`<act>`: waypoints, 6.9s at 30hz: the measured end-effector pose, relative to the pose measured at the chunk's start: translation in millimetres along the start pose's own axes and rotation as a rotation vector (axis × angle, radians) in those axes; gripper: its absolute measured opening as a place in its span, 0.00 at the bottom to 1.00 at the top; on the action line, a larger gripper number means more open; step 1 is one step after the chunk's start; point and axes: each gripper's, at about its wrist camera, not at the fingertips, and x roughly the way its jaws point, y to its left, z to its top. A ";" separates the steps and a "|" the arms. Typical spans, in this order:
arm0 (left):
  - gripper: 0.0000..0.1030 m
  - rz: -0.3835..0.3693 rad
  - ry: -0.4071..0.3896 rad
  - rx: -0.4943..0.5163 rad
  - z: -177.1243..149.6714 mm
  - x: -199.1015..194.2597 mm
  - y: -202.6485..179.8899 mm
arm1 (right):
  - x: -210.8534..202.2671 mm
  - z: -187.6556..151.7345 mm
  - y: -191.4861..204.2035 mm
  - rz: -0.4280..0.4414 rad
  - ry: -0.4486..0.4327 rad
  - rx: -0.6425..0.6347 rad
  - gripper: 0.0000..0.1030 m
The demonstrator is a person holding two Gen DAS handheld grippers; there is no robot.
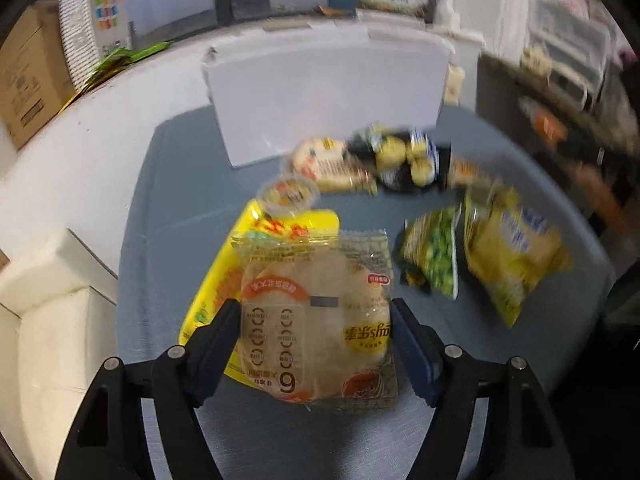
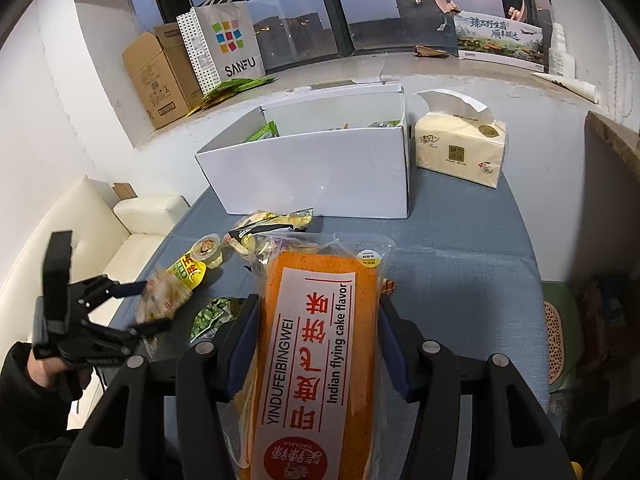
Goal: Organize snacks
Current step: 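Drop the orange pack into the white box while the left tool drops the pastry bag in, then grasp the yellow sunflower-seed bag with the left tool while the right tool grasps the round jelly cup, then drop the yellow bag into the white box while the right tool drops the jelly cup in, then grasp the yellow chip bag with the right tool while the left tool grasps the green pea bag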
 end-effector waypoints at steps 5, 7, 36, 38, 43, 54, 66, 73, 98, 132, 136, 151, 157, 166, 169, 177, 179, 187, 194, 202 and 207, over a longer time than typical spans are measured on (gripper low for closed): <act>0.76 -0.117 -0.139 -0.117 38.1 -24.6 21.8 | 0.2 14.7 5.7 0.020 -0.027 -0.009 0.58; 0.76 -0.169 -0.181 -0.153 56.2 -31.2 30.3 | 0.7 28.2 9.6 0.028 -0.041 -0.029 0.58; 1.00 -0.061 -0.146 -0.140 262.3 71.5 79.3 | 101.2 247.4 -37.2 -0.083 -0.117 0.103 1.00; 1.00 -0.047 -0.153 -0.123 257.6 68.4 77.6 | 96.8 245.7 -35.2 -0.094 -0.122 0.088 1.00; 1.00 -0.049 -0.188 -0.081 247.2 44.7 67.7 | 69.7 240.1 -20.4 -0.072 -0.175 0.041 1.00; 1.00 -0.079 -0.365 0.002 182.3 -44.4 41.0 | -10.7 174.9 30.7 0.034 -0.228 -0.161 1.00; 1.00 -0.072 -0.330 -0.083 71.8 -73.1 38.8 | -52.6 38.4 25.3 0.006 -0.184 -0.104 1.00; 1.00 -0.008 -0.204 -0.082 22.6 -50.9 32.3 | -41.4 3.7 3.6 0.048 -0.136 0.040 1.00; 1.00 -0.083 0.086 0.106 32.9 88.6 49.2 | -18.2 1.2 21.4 0.066 -0.089 0.019 1.00; 0.43 -0.136 -0.166 -0.264 -25.9 -48.9 114.2 | 186.0 61.6 180.7 0.129 0.283 -0.483 0.99; 0.43 -0.145 -0.161 -0.281 -29.2 -44.8 116.4 | 210.2 59.4 176.9 0.134 0.338 -0.476 0.74; 0.43 -0.173 -0.236 -0.226 8.4 -58.8 102.2 | 88.1 75.0 122.7 0.170 0.069 -0.337 0.50; 0.43 -0.227 -0.334 -0.166 73.6 -63.9 80.3 | 37.7 96.2 60.9 0.071 -0.052 -0.209 0.50; 0.43 -0.218 -0.364 -0.104 213.4 -13.9 46.1 | 40.7 157.3 -13.5 0.008 -0.123 0.030 0.50; 0.44 -0.151 -0.325 -0.090 252.9 11.2 41.2 | 60.7 179.2 -25.9 -0.005 -0.100 0.058 0.50; 1.00 -0.023 -0.155 -0.135 299.8 83.9 58.1 | 102.4 213.3 -37.2 -0.080 -0.059 0.052 1.00; 1.00 -0.009 -0.174 -0.104 293.7 81.2 56.2 | 96.5 213.8 -35.2 -0.064 -0.094 0.039 1.00; 1.00 -0.017 -0.201 -0.079 269.1 48.1 58.2 | 69.3 201.4 -19.7 -0.022 -0.127 -0.009 1.00; 1.00 -0.078 -0.274 -0.040 210.9 -20.2 46.5 | 19.7 167.2 -5.7 0.062 -0.162 -0.025 1.00; 1.00 -0.158 -0.276 -0.085 129.4 -60.5 33.8 | -30.2 89.1 12.3 0.086 -0.185 -0.053 1.00; 1.00 -0.215 -0.228 -0.110 81.5 -62.2 17.3 | -30.0 36.2 19.5 0.073 -0.122 -0.071 1.00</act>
